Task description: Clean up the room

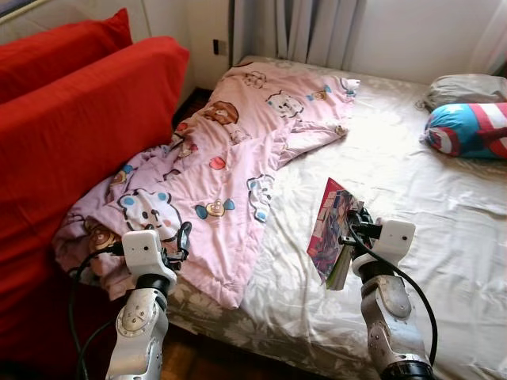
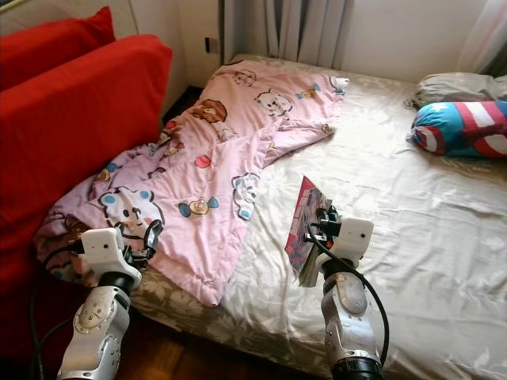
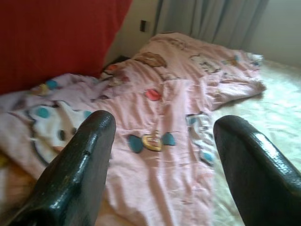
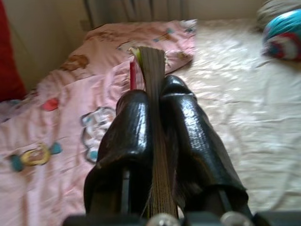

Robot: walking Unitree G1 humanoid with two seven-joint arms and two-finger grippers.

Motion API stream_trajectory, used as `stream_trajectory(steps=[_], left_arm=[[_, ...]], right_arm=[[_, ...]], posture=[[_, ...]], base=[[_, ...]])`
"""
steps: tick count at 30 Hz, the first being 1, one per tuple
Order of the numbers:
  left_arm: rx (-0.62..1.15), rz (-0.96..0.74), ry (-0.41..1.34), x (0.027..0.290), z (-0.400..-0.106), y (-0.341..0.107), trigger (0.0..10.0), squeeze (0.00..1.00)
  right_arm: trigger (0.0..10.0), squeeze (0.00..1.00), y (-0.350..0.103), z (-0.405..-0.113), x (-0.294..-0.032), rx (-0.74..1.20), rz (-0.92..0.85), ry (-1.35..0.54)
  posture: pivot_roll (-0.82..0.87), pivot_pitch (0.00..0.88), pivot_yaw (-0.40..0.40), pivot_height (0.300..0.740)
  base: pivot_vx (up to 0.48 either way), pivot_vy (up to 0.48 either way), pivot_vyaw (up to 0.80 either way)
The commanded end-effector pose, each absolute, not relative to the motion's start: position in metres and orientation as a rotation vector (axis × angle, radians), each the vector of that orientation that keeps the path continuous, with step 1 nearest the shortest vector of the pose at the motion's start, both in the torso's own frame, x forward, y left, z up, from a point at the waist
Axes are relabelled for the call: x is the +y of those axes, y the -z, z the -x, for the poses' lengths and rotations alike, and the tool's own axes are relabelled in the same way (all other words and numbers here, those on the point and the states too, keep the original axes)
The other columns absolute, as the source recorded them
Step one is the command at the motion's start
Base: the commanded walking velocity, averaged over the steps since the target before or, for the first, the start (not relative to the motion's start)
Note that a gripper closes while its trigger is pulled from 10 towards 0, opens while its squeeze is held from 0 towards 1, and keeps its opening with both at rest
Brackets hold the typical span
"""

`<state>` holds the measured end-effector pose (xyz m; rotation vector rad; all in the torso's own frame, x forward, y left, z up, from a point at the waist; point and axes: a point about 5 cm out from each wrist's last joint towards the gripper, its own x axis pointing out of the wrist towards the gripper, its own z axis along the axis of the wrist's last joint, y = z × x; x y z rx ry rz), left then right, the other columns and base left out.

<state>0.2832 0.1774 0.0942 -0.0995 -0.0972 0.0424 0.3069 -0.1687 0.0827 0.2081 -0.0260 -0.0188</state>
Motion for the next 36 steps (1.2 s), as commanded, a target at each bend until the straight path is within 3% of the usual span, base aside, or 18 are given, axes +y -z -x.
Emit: stream_trajectory(steps=[1, 27, 36], left_arm=[[-0.093, 0.085, -0.039, 0.1773, -0.2817, -0.0924, 10.0, 0.00], [-0.099, 0.087, -0.036, 0.1773, -0.2819, -0.0934, 10.0, 0.00], [-0.099, 0.090, -0.036, 0.1768, -0.2830, -0.0934, 10.0, 0.00]], right_arm=[[10.0, 0.00, -0.0882, -0.3091, -0.1690, -0.053, -0.207, 0.020], [10.0, 0.00, -0.0875, -0.3096, -0.1683, -0.056, -0.212, 0.019], [10.0, 0.00, -0.0882, -0.3101, -0.1680, -0.065, -0.208, 0.014]], posture=[[-0.05, 0.110, -0.056, 0.740], [-0.05, 0.110, -0.054, 0.740], [-0.05, 0.107, -0.054, 0.740]], base=[[0.000, 0.000, -0.71], [0.000, 0.000, -0.71], [0.000, 0.000, 0.00]])
